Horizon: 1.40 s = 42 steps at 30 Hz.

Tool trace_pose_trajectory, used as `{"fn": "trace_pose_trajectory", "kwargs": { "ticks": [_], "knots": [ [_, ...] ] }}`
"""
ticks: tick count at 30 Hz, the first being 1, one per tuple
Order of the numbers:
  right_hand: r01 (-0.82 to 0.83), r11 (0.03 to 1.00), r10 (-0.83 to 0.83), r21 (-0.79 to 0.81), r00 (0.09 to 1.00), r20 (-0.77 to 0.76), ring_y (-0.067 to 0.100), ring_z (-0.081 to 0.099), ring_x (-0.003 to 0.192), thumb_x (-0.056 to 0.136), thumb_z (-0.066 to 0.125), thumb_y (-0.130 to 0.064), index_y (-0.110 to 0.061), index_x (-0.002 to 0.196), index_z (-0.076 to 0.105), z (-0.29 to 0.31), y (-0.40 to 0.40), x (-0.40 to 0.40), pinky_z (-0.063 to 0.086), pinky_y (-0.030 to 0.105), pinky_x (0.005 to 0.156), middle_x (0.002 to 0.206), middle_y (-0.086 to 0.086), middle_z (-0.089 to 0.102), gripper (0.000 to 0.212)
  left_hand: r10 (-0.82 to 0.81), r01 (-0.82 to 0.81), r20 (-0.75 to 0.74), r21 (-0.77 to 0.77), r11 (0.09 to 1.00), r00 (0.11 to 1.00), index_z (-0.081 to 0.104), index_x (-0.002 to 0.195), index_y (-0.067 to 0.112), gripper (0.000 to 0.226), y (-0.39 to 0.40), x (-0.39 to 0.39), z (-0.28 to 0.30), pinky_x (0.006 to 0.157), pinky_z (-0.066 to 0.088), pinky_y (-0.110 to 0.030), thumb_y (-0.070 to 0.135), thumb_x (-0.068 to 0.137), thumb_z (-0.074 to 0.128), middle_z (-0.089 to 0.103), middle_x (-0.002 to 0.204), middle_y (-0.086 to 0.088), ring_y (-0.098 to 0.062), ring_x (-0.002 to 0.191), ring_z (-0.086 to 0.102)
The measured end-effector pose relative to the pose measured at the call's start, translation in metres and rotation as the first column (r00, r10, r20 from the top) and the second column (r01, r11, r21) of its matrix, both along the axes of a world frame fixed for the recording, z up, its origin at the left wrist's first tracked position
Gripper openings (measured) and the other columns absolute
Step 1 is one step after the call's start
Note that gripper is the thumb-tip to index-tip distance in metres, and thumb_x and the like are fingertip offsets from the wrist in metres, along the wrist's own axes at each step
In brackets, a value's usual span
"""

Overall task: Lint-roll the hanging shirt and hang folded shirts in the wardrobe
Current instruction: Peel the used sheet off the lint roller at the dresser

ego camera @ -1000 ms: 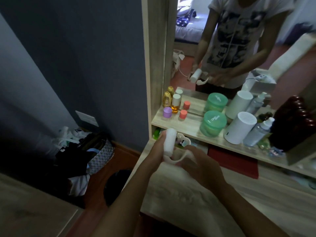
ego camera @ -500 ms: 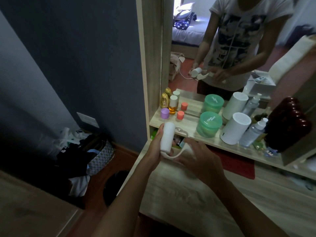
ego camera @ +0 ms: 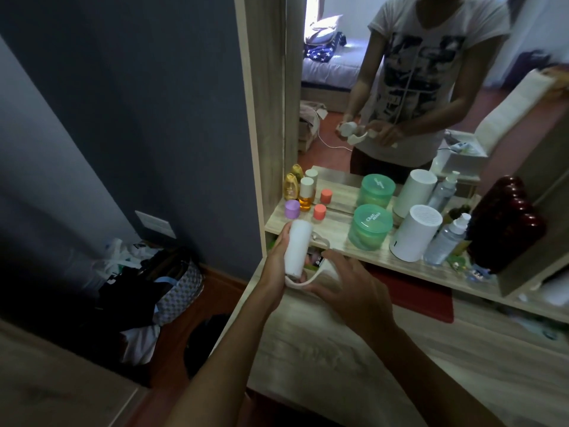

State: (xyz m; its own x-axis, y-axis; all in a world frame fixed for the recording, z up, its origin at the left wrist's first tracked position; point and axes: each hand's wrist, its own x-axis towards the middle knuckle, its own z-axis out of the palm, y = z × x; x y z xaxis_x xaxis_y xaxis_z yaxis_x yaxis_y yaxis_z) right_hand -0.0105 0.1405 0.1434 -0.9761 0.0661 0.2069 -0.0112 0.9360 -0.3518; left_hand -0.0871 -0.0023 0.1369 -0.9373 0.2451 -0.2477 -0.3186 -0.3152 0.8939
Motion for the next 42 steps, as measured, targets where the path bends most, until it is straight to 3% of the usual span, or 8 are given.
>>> {"fn": "trace_pose_trajectory", "kwargs": {
  "ticks": [7,19,22,24,27,31,34,42],
  "knots": [
    [-0.022,0.998,0.024,0.054,0.999,-0.043,0.016,0.062,0.089,0.065,0.027,-0.087,-0.041,0.133,0.036,0.016,-0.004,-0.001,0.036,0.024,0.061,0.109,-0.005,0.055,0.082,0.017,-0.017,0.006,-0.003,1.000,1.000,0.048,0.133,0.031,0.035,-0.010,-0.007,0.007,0.053,0.052,-0.025,0.039,0.100,0.040,0.063,0.093,-0.009,-0.017,0.067,0.060],
    [-0.009,0.999,0.006,0.046,0.998,0.058,0.017,0.061,0.096,0.059,0.018,-0.091,-0.046,0.132,0.031,0.017,-0.003,-0.002,0.046,0.030,0.070,0.115,-0.006,0.053,0.086,0.038,-0.036,0.018,-0.091,0.995,0.999,0.049,0.136,0.026,0.040,-0.005,-0.006,-0.005,0.068,0.053,-0.032,0.041,0.100,0.040,0.062,0.109,-0.013,-0.020,0.080,0.061],
    [-0.083,0.967,0.129,-0.239,0.974,0.186,0.008,0.054,0.095,0.060,0.048,-0.080,-0.043,0.139,0.025,0.017,0.001,-0.009,0.042,0.025,0.074,0.117,-0.012,0.049,0.091,0.075,-0.073,0.004,-0.136,0.988,0.997,0.050,0.135,0.025,0.039,-0.001,-0.003,-0.012,0.073,0.054,-0.034,0.040,0.100,0.040,0.063,0.114,-0.011,-0.022,0.089,0.063],
    [-0.144,0.840,0.318,-0.523,0.912,0.259,0.005,0.053,0.094,0.067,0.072,-0.056,-0.035,0.149,0.015,0.016,0.006,-0.017,0.040,0.015,0.072,0.123,-0.009,0.046,0.102,0.067,-0.066,-0.003,-0.208,0.976,0.998,0.050,0.135,0.027,0.040,0.003,0.003,-0.019,0.080,0.054,-0.039,0.041,0.099,0.041,0.061,0.119,-0.009,-0.026,0.099,0.062],
    [0.012,0.612,0.315,-0.791,0.913,0.258,0.014,0.058,0.106,0.089,0.063,-0.035,-0.029,0.152,0.016,0.013,0.014,-0.026,0.044,0.018,0.078,0.134,-0.003,0.050,0.080,0.053,-0.052,0.000,-0.206,0.977,0.999,0.053,0.131,0.031,0.043,0.007,0.009,-0.027,0.069,0.052,-0.034,0.048,0.092,0.047,0.060,0.120,-0.017,-0.028,0.089,0.061],
    [0.006,0.728,0.153,-0.686,0.973,0.170,-0.014,0.054,0.085,0.101,0.044,-0.022,-0.026,0.116,0.059,0.008,0.013,-0.037,0.038,0.010,0.073,0.105,-0.012,0.062,0.021,-0.002,0.000,-0.007,-0.297,0.955,1.000,0.049,0.136,0.027,0.042,0.008,0.008,-0.023,0.081,0.052,-0.036,0.043,0.098,0.041,0.056,0.128,-0.014,-0.027,0.105,0.058],
    [-0.005,0.764,0.053,-0.645,0.997,0.055,-0.003,0.051,0.061,0.102,0.039,-0.011,-0.028,0.070,0.054,-0.001,0.013,-0.044,0.034,0.022,0.063,0.066,-0.011,0.054,0.039,-0.106,0.080,-0.056,-0.347,0.935,0.993,0.037,0.144,0.032,0.050,0.011,0.012,-0.017,0.073,0.052,-0.028,0.046,0.096,0.042,0.051,0.133,-0.007,-0.023,0.108,0.058],
    [0.076,0.763,-0.102,-0.643,0.995,-0.004,0.020,0.048,0.066,0.099,0.038,-0.008,-0.025,0.061,0.046,-0.007,0.015,-0.056,0.037,0.037,0.063,0.065,0.000,0.051,0.043,-0.209,0.170,-0.068,-0.373,0.912,0.976,0.031,0.145,0.038,0.051,0.009,0.008,-0.002,0.075,0.051,-0.024,0.043,0.096,0.046,0.043,0.139,0.001,-0.019,0.114,0.055]
  ]
}}
